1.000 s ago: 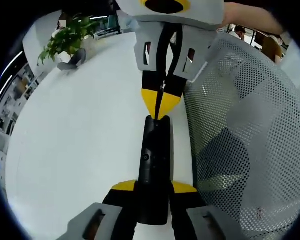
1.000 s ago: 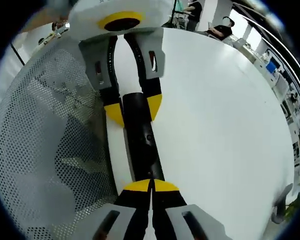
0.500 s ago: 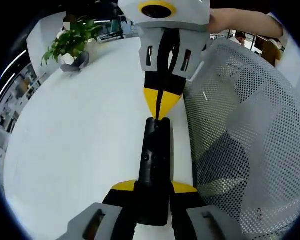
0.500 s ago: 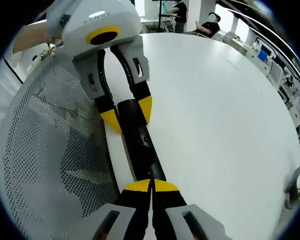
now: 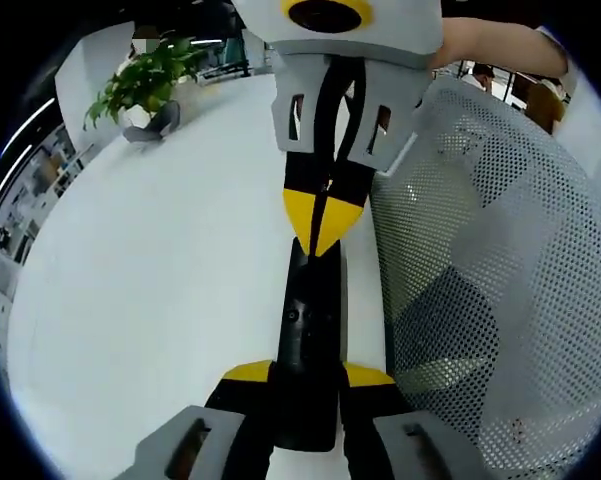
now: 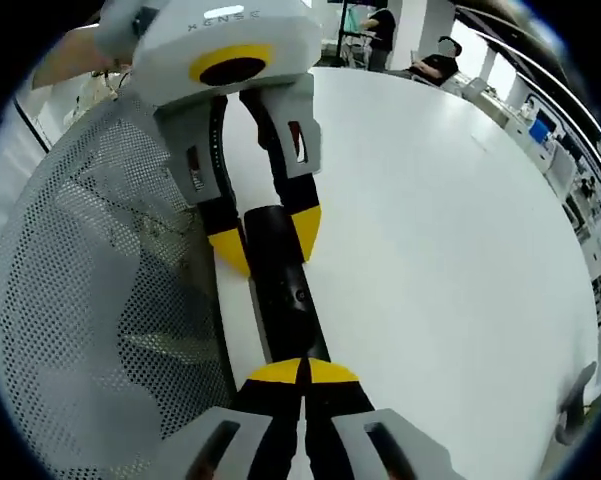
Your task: Press the specified remote control buttons in sequence, fully releasing each button before pressing the next.
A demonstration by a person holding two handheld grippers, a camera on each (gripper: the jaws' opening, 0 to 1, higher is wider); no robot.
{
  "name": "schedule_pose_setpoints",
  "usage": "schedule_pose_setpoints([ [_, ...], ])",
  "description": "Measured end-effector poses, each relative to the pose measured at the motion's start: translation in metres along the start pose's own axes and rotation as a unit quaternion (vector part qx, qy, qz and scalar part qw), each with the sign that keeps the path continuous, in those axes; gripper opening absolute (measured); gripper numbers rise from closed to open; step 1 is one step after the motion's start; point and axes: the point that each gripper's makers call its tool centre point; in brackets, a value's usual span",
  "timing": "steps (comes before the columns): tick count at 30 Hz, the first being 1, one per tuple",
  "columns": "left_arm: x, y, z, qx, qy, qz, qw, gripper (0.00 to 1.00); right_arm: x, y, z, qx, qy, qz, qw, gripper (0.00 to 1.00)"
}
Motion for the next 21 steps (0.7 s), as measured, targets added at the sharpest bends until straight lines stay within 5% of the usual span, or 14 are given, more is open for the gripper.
schedule_pose_setpoints([
  [13, 0.0007, -0.0002, -0.0005, -0.004, 0.0, -0.004, 1.0, 0.24, -0.0013, 0.0019, -0.0011, 0.005, 0.001, 0.003, 1.0, 0.0],
  [21, 0.0005, -0.0003, -0.0004, -0.01, 0.001, -0.004, 0.9999, 0.24, -0.0015, 0.0014, 0.0019, -0.071, 0.013, -0.007, 0.9974, 0.0],
])
Point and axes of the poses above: the point that each gripper's makers call its tool centre point, and the gripper's own axes: z roughly backward along the fingers, x roughly to its left, y roughly out of its underside, and after that the axes turned 6 degrees about -x, right-handed
